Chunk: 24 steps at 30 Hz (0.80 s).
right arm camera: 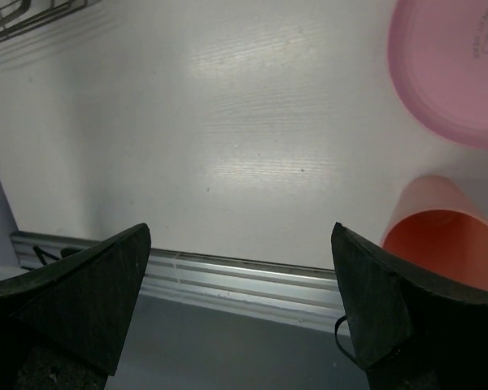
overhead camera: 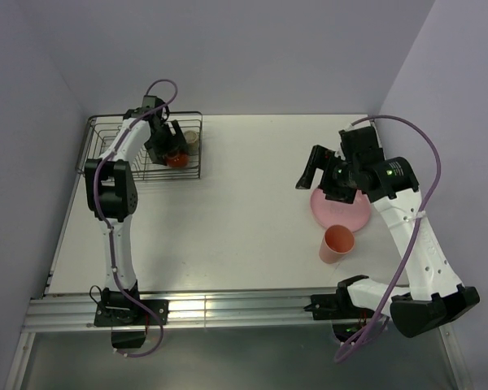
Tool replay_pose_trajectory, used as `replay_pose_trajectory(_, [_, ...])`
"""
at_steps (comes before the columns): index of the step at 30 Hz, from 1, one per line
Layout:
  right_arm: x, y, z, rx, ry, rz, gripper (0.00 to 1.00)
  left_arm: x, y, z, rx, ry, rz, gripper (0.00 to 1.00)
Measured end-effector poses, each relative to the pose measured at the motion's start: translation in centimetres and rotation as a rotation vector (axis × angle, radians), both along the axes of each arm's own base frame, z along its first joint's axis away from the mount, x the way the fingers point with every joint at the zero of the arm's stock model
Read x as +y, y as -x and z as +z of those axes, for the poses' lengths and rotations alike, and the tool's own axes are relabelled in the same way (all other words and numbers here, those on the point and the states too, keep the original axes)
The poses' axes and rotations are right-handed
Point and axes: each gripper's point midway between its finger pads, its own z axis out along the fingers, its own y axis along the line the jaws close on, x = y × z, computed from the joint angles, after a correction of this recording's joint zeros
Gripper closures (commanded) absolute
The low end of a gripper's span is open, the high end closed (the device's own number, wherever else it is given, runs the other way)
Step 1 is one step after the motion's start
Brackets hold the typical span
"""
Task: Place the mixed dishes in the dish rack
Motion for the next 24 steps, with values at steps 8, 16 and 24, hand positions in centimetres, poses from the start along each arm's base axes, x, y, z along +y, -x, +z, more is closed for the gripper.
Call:
replay_pose_trajectory(8, [-1.9,1.6,-2.9,0.119,0.083,-0.087,0.0,-2.2,0.2,-0.4,0.009,-0.006,-0.043,0.53])
replay_pose_trajectory(16, [-3.9,3.0,-4.1,0.189,0.169,-0.169,0.0,-2.4,0.1,-0.5,0.006,-0.019,-0.046,0.01])
replay_pose_trajectory(24, [-4.5,4.4,-6.1,0.259,0.205,-0.21,0.0,-2.2,0.8,-1.0,0.034,-0.028,-0.043,0.01])
